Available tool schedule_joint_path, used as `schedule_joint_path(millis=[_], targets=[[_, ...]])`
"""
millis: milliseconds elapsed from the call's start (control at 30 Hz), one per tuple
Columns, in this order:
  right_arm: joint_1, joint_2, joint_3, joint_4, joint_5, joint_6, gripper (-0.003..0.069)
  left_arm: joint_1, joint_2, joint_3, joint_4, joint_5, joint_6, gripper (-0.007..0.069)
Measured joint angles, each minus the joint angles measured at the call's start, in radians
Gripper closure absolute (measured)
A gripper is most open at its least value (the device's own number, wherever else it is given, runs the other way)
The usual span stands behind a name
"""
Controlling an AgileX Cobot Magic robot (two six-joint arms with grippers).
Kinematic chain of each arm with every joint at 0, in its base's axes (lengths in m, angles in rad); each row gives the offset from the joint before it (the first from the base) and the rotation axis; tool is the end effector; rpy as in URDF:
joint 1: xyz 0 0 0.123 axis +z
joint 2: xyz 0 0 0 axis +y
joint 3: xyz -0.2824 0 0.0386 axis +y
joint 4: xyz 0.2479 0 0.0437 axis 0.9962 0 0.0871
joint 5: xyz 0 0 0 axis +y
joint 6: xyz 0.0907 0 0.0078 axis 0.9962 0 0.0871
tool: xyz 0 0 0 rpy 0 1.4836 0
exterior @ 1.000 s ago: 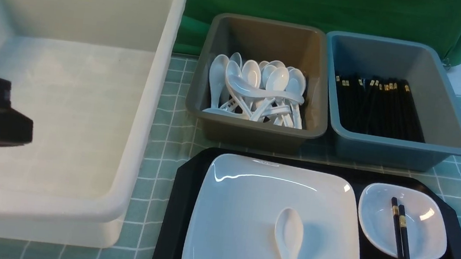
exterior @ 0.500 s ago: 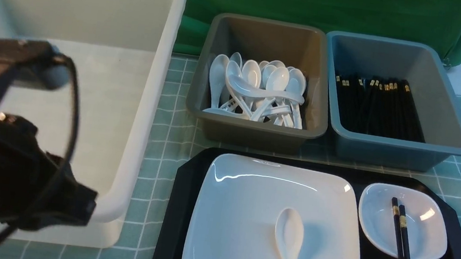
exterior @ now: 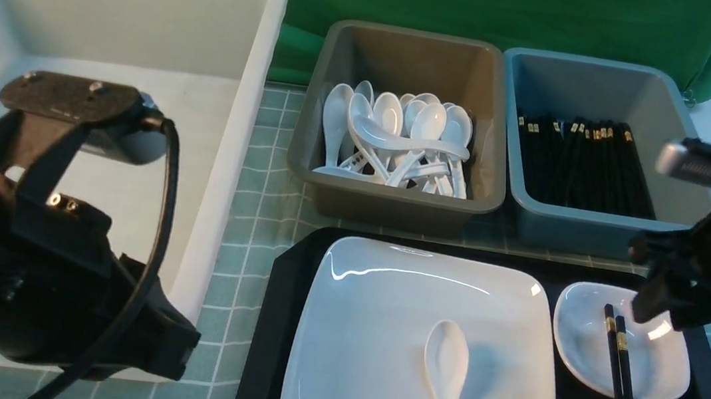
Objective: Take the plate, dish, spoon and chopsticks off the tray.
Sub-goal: Use the right arm to grab a pair of chopsticks from the plate
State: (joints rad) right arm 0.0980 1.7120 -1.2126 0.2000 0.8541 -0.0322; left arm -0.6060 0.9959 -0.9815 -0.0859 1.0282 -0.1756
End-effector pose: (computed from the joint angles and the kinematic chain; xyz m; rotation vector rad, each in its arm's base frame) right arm 0.3412 0.0473 0.2312 -0.0307 2.8326 0.2567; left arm 0.1439 -0.1079 0.3470 0.5233 2.5204 -0.4160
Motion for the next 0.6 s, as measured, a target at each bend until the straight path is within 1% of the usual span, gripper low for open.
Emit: schedule_joint_path(millis=[100,267,467,500,567,600], targets=[[0.004,0.057,0.0,0.0,-0.035,0.0,0.0212,0.0,0.0,0.0,0.012,0.0,-0.001,0.0624],[0.004,0.128,0.0,0.0,-0.059,0.0,0.0225,0.0,0.0,0.0,0.019,-0.002,-0.004,0.0624],[0.006,0.17,0.0,0.003,-0.067,0.0,0.0278,0.0,0.0,0.0,0.021,-0.041,-0.006,0.0624],[0.008,0.177,0.0,0.003,-0.068,0.0,0.0302,0.0,0.0,0.0,0.021,-0.052,-0.006,0.0624],[0.011,0.18,0.0,0.003,-0.069,0.0,0.0319,0.0,0.0,0.0,0.021,-0.057,-0.006,0.0624],[0.016,0.181,0.0,0.003,-0.071,0.0,0.0355,0.0,0.0,0.0,0.021,-0.06,-0.007,0.0624]])
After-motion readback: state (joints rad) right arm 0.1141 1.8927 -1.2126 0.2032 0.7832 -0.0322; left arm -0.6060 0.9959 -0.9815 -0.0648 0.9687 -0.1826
